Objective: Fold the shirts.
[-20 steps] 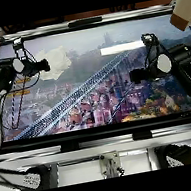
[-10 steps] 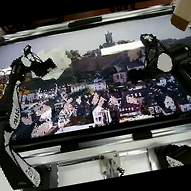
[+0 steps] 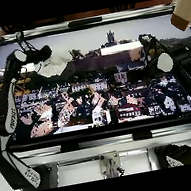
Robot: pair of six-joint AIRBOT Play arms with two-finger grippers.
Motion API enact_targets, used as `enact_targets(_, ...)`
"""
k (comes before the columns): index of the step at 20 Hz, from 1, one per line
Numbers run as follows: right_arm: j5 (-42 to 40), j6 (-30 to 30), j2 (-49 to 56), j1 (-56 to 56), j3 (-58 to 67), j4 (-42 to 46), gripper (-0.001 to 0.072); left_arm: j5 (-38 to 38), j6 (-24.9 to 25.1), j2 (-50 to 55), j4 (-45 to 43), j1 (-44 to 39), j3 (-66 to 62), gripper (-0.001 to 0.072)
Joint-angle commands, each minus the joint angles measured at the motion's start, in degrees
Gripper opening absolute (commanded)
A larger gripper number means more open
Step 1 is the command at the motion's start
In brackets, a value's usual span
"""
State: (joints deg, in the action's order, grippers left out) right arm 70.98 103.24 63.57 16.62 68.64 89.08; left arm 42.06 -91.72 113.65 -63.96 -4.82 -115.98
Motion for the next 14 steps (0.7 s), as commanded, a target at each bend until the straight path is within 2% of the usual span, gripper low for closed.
enact_targets(1,2.82,-2.47,-1.90,0.00,1.57,1.57,0.0501,0.42,10.23,-13.29,1.40,-3.48,-0.11,0.0031)
enact_targets(4,10.64,-3.58,-7.61,-0.02,8.15,9.05,0.0501,4.31,13.18,-28.83,0.72,-8.20,-0.09,0.0031)
enact_targets(7,15.52,-3.67,-15.54,-0.02,15.50,16.26,0.0501,13.27,14.51,-40.00,-2.97,-13.84,0.57,0.0031)
enact_targets(11,16.81,-2.49,-25.79,0.00,17.66,14.71,0.0501,24.61,8.04,-45.00,-5.51,-21.99,7.91,0.0032)
enact_targets(14,23.91,-2.47,-28.20,-0.02,17.66,10.80,0.0501,23.43,4.94,-44.59,-5.51,-30.71,20.57,0.0032)
